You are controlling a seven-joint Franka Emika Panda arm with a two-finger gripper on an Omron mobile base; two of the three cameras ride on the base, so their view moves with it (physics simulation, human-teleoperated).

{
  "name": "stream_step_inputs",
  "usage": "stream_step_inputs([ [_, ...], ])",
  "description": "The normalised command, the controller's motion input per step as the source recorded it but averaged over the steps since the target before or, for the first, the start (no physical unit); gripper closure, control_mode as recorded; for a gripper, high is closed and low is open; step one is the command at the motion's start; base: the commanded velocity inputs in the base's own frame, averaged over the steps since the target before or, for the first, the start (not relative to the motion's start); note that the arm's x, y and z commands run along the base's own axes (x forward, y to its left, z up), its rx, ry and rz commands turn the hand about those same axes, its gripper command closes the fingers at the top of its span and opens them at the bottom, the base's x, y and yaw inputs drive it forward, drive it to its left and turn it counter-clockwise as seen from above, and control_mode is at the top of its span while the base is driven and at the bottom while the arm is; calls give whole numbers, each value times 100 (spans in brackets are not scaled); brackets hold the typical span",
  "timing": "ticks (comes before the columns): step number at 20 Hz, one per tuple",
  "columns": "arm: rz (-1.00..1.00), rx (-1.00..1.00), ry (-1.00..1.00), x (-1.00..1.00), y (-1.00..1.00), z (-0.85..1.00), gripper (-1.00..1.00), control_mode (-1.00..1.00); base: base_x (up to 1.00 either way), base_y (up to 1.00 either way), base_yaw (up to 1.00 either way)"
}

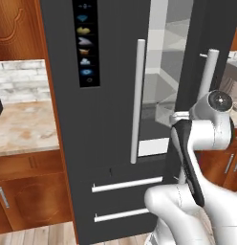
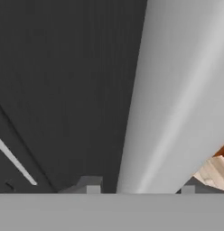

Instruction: Open the fridge, grab two sodas, and place both sodas inside the bowl with ice on the dining counter.

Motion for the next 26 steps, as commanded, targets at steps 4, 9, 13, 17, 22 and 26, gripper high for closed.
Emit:
stream_step_inputs([
  [4, -2, -11, 0, -83, 41, 34, -100, -100, 0, 0, 0],
  [9, 3, -23, 0, -29, 99, 44, -100, -100, 0, 0, 0],
  [13, 1, -17, 3, 22, 86, 50, -100, -100, 0, 0, 0],
  [17, -2, -13, 12, 84, 44, 33, -100, -100, 0, 0, 0],
  [22, -2, -9, 18, 100, 14, 0, -100, -100, 0, 0, 0],
  [26, -4, -11, 16, 97, 1, 0, -100, -100, 0, 0, 0],
])
